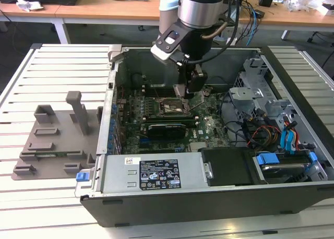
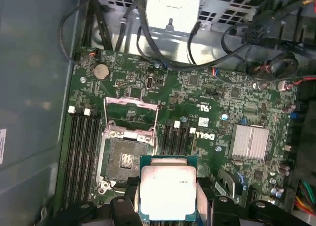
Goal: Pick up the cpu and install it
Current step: 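Place the cpu into insertion slot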
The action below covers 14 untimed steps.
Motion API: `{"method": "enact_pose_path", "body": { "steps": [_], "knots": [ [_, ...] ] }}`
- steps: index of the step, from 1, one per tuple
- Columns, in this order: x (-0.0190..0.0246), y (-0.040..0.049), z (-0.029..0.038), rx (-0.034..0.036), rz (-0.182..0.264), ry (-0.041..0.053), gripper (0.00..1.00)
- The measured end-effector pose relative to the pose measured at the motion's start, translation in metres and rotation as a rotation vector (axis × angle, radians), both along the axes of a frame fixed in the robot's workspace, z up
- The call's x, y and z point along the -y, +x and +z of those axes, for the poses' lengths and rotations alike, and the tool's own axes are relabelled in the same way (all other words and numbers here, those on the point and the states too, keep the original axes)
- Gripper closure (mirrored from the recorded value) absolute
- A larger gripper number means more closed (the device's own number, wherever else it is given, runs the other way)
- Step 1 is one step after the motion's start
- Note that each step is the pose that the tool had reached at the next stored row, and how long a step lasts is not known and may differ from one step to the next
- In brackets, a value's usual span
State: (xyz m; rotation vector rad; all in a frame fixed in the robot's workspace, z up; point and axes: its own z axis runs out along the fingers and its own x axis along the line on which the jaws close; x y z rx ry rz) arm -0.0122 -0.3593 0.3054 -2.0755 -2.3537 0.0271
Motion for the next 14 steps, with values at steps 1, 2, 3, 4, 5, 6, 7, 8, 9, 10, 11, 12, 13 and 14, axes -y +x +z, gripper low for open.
{"method": "enact_pose_path", "body": {
  "steps": [1, 2, 3, 4, 5, 6, 7, 8, 9, 10, 11, 12, 13, 14],
  "knots": [
    [0.0, 0.0, -0.0003, 0.0, -0.026, 0.0, 0.45],
    [0.0, 0.0, -0.0005, 0.0, -0.051, -0.0001, 0.45],
    [0.0, 0.0, -0.0007, 0.0, -0.074, -0.0002, 0.45],
    [0.0, 0.0, -0.0008, 0.0, -0.087, -0.0003, 0.45],
    [0.0, 0.0, -0.0008, -0.0001, -0.088, -0.0004, 0.45],
    [0.0, 0.0, -0.0008, 0.0, -0.089, -0.0005, 0.45],
    [0.0, 0.0, -0.0008, 0.0, -0.089, -0.0007, 0.45],
    [-0.0001, 0.0001, -0.001, 0.0002, -0.089, -0.0022, 0.45],
    [0.0, 0.0001, -0.0009, 0.0002, -0.089, -0.0035, 0.45],
    [0.0, 0.0, -0.0009, 0.0001, -0.089, -0.0039, 0.45],
    [-0.0001, 0.0, -0.0016, 0.0002, -0.089, -0.0039, 0.45],
    [0.0, 0.0, -0.0019, 0.0002, -0.089, -0.004, 0.45],
    [0.0, 0.0, -0.0023, 0.0002, -0.089, -0.004, 0.45],
    [0.0, 0.0, -0.003, 0.0002, -0.089, -0.0039, 0.45]
  ]
}}
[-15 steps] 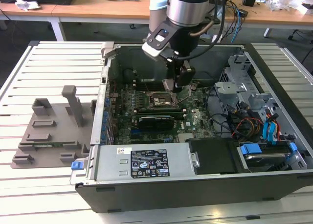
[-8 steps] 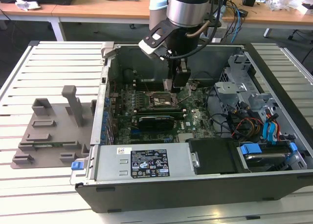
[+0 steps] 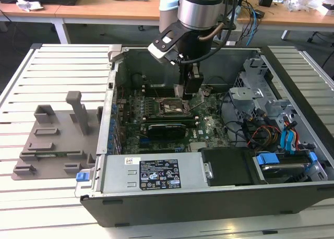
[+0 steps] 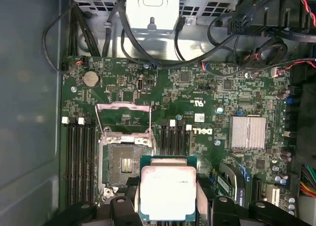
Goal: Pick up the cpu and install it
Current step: 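Place the cpu into insertion slot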
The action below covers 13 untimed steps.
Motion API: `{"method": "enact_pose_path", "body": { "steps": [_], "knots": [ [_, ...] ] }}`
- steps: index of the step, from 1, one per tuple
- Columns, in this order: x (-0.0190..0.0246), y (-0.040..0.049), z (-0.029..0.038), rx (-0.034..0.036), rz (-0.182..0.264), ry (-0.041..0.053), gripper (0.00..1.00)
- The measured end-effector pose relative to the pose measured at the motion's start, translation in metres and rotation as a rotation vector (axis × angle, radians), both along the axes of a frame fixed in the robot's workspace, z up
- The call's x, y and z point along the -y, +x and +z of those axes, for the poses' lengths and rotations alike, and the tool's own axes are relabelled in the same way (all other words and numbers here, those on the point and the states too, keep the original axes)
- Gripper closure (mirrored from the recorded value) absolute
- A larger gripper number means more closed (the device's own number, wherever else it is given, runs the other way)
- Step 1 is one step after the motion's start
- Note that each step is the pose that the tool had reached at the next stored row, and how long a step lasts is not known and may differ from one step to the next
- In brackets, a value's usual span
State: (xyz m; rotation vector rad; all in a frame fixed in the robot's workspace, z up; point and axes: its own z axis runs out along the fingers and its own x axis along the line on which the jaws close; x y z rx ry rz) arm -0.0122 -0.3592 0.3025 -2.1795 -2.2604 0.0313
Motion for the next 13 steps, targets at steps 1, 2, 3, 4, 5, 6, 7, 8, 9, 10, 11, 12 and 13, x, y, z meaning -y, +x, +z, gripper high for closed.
{"method": "enact_pose_path", "body": {
  "steps": [1, 2, 3, 4, 5, 6, 7, 8, 9, 10, 11, 12, 13],
  "knots": [
    [0.0, 0.0, -0.0012, 0.0, 0.0, 0.0, 0.45],
    [0.0, 0.0, -0.002, 0.0, 0.0, 0.0, 0.45],
    [0.0, 0.0, -0.0029, 0.0, 0.0, 0.0, 0.45],
    [0.0, 0.0, -0.0045, 0.0, 0.0, 0.0, 0.45],
    [0.0, 0.0, -0.0056, 0.0, 0.0, -0.0001, 0.45],
    [0.0, 0.0, -0.0066, 0.0, 0.0, 0.0, 0.45],
    [0.0, 0.0, -0.0086, -0.0001, 0.0, -0.0001, 0.45],
    [-0.0001, 0.0, -0.0111, -0.0001, 0.0, -0.0001, 0.45],
    [-0.0002, 0.0, -0.0122, -0.0001, 0.0, -0.0001, 0.45],
    [-0.0004, 0.0, -0.0131, -0.0001, 0.0, 0.0, 0.45],
    [-0.0008, 0.0, -0.0148, -0.0001, 0.0, -0.0001, 0.45],
    [-0.0013, -0.0001, -0.0155, -0.0002, 0.0, -0.0002, 0.45],
    [-0.0024, -0.0001, -0.0162, -0.0001, 0.0, 0.0, 0.45]
  ]
}}
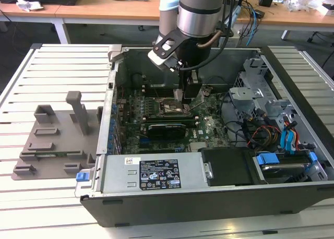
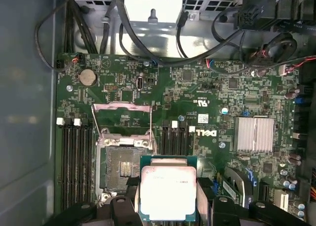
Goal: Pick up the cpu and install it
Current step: 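Place the cpu into insertion slot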
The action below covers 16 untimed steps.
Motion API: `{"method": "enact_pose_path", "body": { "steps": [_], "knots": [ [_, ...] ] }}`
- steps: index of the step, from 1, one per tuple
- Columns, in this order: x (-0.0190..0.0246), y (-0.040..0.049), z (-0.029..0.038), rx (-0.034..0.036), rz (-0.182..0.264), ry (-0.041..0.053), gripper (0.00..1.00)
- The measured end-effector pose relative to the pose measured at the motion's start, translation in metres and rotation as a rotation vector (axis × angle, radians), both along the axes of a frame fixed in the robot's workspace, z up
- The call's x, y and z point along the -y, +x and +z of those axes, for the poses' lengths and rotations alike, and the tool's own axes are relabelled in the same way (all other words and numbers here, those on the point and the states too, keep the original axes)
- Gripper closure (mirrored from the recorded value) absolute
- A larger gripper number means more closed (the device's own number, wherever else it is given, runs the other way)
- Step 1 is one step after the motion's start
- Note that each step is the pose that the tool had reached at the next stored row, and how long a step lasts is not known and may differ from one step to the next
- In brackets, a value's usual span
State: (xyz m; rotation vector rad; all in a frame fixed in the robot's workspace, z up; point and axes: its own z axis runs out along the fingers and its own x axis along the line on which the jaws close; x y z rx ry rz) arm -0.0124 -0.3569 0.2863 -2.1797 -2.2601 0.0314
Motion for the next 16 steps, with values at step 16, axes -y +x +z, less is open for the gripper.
{"method": "enact_pose_path", "body": {
  "steps": [16],
  "knots": [
    [-0.028, -0.0001, -0.0195, 0.0, 0.0, 0.0, 0.45]
  ]
}}
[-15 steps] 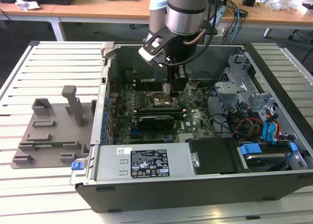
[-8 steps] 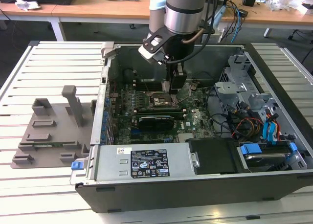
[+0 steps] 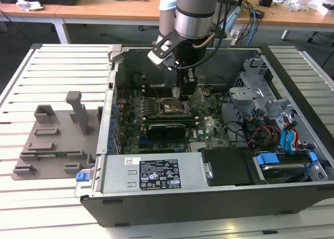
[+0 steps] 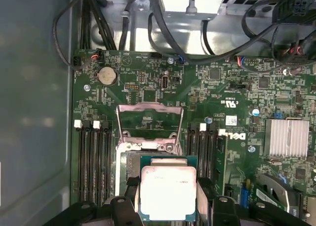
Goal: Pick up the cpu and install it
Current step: 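Place the cpu into insertion slot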
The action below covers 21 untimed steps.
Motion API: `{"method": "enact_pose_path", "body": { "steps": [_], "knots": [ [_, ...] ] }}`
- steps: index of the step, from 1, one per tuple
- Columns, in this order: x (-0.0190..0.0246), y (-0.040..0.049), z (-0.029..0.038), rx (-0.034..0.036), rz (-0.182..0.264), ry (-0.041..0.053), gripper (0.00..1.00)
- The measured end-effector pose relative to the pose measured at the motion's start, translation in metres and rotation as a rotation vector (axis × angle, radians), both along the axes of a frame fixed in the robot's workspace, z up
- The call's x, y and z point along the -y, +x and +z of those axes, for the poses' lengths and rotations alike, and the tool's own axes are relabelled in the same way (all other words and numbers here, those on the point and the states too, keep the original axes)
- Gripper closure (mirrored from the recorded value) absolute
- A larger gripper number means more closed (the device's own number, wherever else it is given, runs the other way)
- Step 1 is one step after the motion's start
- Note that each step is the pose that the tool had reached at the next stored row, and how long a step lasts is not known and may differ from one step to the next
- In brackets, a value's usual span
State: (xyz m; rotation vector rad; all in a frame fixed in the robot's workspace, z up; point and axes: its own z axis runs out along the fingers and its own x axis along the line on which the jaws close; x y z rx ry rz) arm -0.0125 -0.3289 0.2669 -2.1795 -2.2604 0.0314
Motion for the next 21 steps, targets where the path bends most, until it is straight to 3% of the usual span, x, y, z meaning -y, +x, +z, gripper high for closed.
{"method": "enact_pose_path", "body": {
  "steps": [10, 14, 17, 21],
  "knots": [
    [-0.0038, 0.0, -0.0128, 0.0, 0.0, 0.0, 0.45],
    [-0.0094, -0.0009, -0.0219, 0.0, 0.0, 0.0, 0.45],
    [-0.0119, -0.0068, -0.0268, 0.0001, 0.0, 0.0, 0.45],
    [-0.015, -0.014, -0.041, 0.0001, 0.0, 0.0, 0.45]
  ]
}}
